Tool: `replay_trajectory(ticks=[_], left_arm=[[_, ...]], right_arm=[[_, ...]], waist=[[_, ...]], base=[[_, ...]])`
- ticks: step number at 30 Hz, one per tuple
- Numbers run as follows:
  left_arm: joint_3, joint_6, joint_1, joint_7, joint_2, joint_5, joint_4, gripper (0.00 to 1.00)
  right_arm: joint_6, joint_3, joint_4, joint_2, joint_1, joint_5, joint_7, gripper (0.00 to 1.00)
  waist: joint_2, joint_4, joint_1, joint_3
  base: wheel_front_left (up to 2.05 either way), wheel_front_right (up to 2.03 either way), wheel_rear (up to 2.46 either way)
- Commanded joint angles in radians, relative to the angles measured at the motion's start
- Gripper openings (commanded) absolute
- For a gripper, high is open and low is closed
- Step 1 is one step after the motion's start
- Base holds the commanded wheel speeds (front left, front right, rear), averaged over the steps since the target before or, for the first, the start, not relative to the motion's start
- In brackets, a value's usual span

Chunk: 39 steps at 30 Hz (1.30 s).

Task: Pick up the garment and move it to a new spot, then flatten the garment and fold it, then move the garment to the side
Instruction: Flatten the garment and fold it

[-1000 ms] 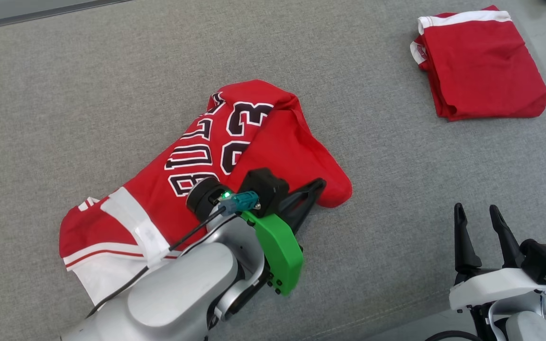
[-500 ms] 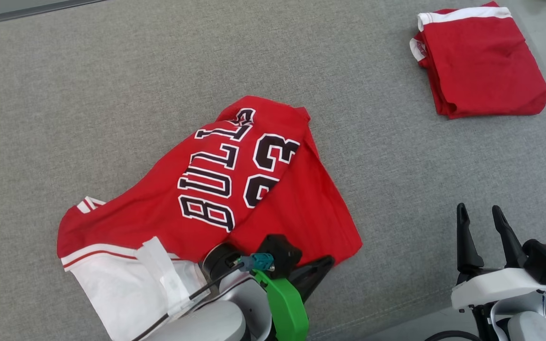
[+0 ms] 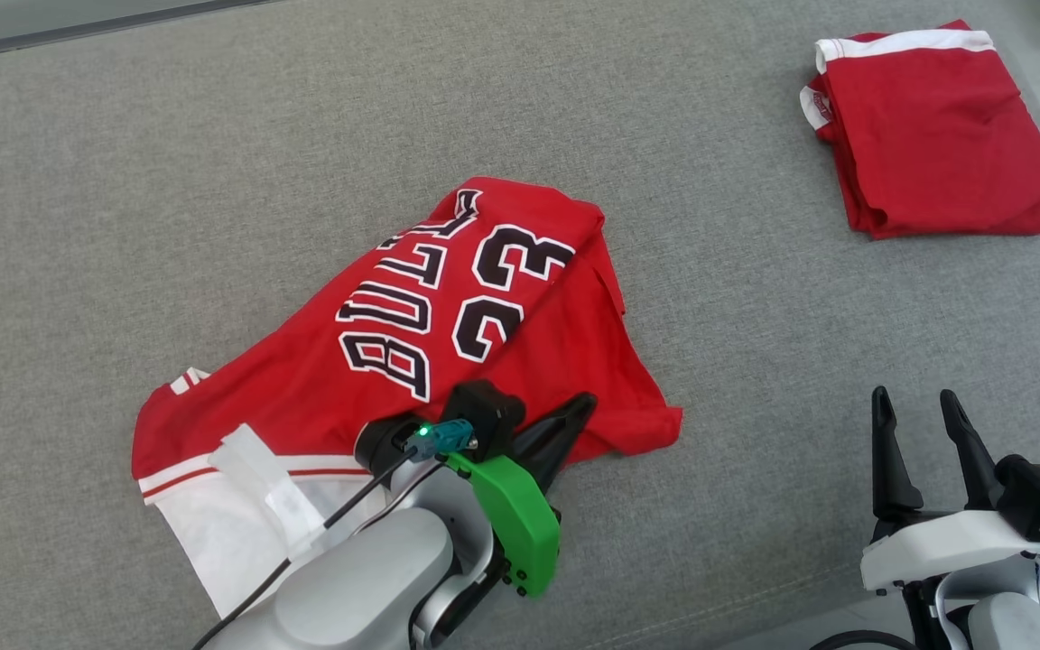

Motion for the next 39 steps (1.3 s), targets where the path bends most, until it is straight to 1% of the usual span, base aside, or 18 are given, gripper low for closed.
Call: replay_trajectory(ticks=[1,3,6,12,14,18,19,20,21,22,23,27,30,33,39], left_arm=[[0.002,0.004,-0.015,-0.001,-0.007,0.007,0.020,0.00],[0.006,0.004,-0.029,0.005,-0.011,0.003,0.056,0.00],[0.011,-0.017,-0.032,0.018,-0.025,-0.023,0.090,0.00],[0.010,-0.037,-0.014,0.020,-0.042,-0.050,0.093,0.00],[0.012,-0.035,-0.013,0.014,-0.043,-0.050,0.088,0.00],[0.025,-0.016,-0.025,-0.016,-0.047,-0.042,0.101,0.00],[0.031,-0.016,-0.025,-0.023,-0.053,-0.048,0.101,0.02],[0.035,-0.018,-0.023,-0.026,-0.058,-0.056,0.099,0.26],[0.035,-0.024,-0.022,-0.026,-0.059,-0.055,0.094,0.48],[0.037,-0.030,-0.019,-0.023,-0.059,-0.062,0.084,0.91],[0.044,-0.035,-0.013,-0.022,-0.058,-0.075,0.071,1.00],[0.077,-0.041,0.021,-0.044,-0.028,-0.118,-0.012,1.00],[0.120,-0.012,0.059,-0.072,0.015,-0.135,-0.098,1.00],[0.176,0.043,0.112,-0.102,0.072,-0.135,-0.178,1.00],[0.309,0.157,0.270,-0.127,0.176,-0.088,-0.312,1.00]], right_arm=[[-0.001,-0.001,-0.001,-0.003,-0.002,-0.007,-0.001,1.00],[-0.001,0.001,0.001,-0.003,-0.003,-0.012,-0.001,1.00],[-0.001,0.001,0.000,-0.003,0.001,-0.015,-0.001,1.00],[-0.001,-0.001,0.002,-0.003,0.018,-0.023,-0.001,1.00],[-0.001,-0.001,0.003,-0.003,0.019,-0.023,-0.001,1.00],[-0.001,-0.001,0.003,-0.003,0.015,-0.029,-0.001,1.00],[-0.001,-0.001,0.003,-0.003,0.015,-0.031,-0.001,1.00],[-0.001,-0.002,0.003,-0.003,0.016,-0.032,-0.001,1.00],[-0.001,-0.003,0.002,-0.003,0.018,-0.033,-0.001,1.00],[-0.001,-0.004,0.002,-0.003,0.021,-0.035,-0.001,1.00],[-0.001,-0.005,0.002,-0.003,0.024,-0.037,-0.001,1.00],[-0.001,-0.010,0.001,-0.003,0.033,-0.042,-0.001,1.00],[-0.001,-0.017,-0.006,-0.003,0.047,-0.053,-0.001,1.00],[-0.001,-0.031,-0.024,-0.003,0.057,-0.065,-0.001,1.00],[-0.001,-0.060,-0.063,-0.003,0.080,-0.097,-0.001,1.00]], waist=[[0.0000,0.005,0.0000,-0.005],[0.0000,0.007,0.0000,-0.009],[0.0000,0.010,0.0000,-0.017],[0.0000,0.018,0.0000,-0.025],[0.0000,0.021,0.0000,-0.027],[0.0000,0.027,0.0000,-0.031],[0.0000,0.028,0.0000,-0.032],[0.0000,0.030,0.0000,-0.034],[0.0000,0.031,0.0000,-0.036],[0.0000,0.033,0.0000,-0.038],[0.0000,0.034,0.0000,-0.041],[0.0000,0.042,0.0000,-0.059],[0.0000,0.057,0.0000,-0.077],[0.0000,0.083,0.0000,-0.098],[0.0000,0.169,0.0000,-0.156]], base=[[0.00,0.00,0.00],[0.00,0.00,0.00],[0.00,0.00,0.00],[0.00,0.00,0.00],[0.00,0.00,0.00],[0.00,0.00,0.00],[0.00,0.00,0.00],[0.00,0.00,0.00],[0.00,0.00,0.00],[0.00,0.00,0.00],[0.00,0.00,0.00],[0.00,0.00,0.00],[0.00,0.00,0.00],[0.00,0.00,0.00],[0.00,0.00,0.00]])
